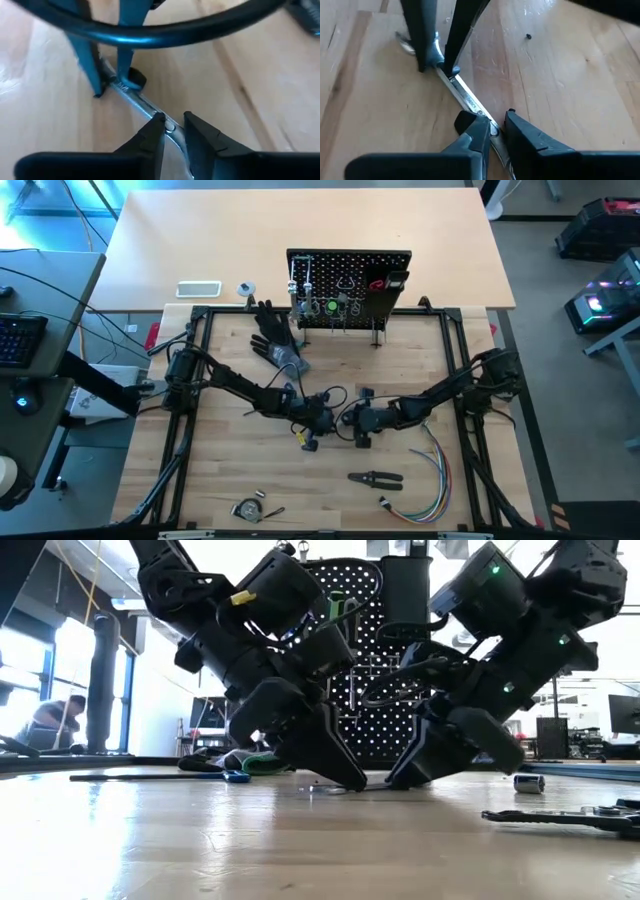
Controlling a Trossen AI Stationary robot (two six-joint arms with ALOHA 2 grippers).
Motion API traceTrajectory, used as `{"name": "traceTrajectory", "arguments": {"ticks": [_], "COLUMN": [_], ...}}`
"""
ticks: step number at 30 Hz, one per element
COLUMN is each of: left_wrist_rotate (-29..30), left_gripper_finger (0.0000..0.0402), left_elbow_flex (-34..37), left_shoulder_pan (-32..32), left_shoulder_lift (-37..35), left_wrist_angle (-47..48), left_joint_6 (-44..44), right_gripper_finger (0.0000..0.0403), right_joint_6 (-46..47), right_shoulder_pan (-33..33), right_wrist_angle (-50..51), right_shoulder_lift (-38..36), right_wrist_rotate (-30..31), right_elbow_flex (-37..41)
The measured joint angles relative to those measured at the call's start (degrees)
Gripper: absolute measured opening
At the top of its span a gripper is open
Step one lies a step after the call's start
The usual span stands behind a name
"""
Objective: Hang tools onto peg board
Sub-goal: Hang the silver wrench on the pegboard
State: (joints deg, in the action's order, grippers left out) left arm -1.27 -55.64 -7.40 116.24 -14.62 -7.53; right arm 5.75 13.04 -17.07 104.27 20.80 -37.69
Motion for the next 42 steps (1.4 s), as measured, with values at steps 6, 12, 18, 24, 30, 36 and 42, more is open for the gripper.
{"name": "traceTrajectory", "arguments": {"ticks": [6, 12, 18, 24, 30, 36, 42], "left_wrist_rotate": [2.48, 0.98, 0.73, 0.71, 0.58, 0.64, 0.73], "left_gripper_finger": [0.0020, 0.0011, 0.0051, 0.0115, 0.0159, 0.0170, 0.0170], "left_elbow_flex": [-0.07, 0.11, 0.52, 0.39, 0.26, 0.22, 0.22], "left_shoulder_pan": [1.16, 2.13, 2.17, 2.05, 0.84, 1.09, 1.91], "left_shoulder_lift": [-0.28, -0.95, -4.95, -6.35, -3.62, -3.78, -3.79], "left_wrist_angle": [2.04, 1.09, 2.21, 1.42, 0.78, 2.38, 1.84], "left_joint_6": [2.69, 4.29, 4.72, 3.72, 1.14, 0.83, 1.29], "right_gripper_finger": [0.0031, 0.0029, 0.0029, 0.0029, 0.0030, 0.0030, 0.0030], "right_joint_6": [0.20, 1.00, 3.01, 3.25, 4.46, 4.88, 8.09], "right_shoulder_pan": [-0.09, -0.07, 1.18, 2.77, 3.19, 4.05, 4.26], "right_wrist_angle": [2.92, 9.37, 15.65, 17.39, 17.78, 17.77, 18.78], "right_shoulder_lift": [-4.08, -11.28, -18.31, -21.99, -22.19, -22.14, -20.84], "right_wrist_rotate": [-0.27, -1.45, -1.69, 0.02, 0.63, 0.63, -0.23], "right_elbow_flex": [0.19, 0.15, 0.11, 0.04, 0.04, -0.02, -0.07]}}
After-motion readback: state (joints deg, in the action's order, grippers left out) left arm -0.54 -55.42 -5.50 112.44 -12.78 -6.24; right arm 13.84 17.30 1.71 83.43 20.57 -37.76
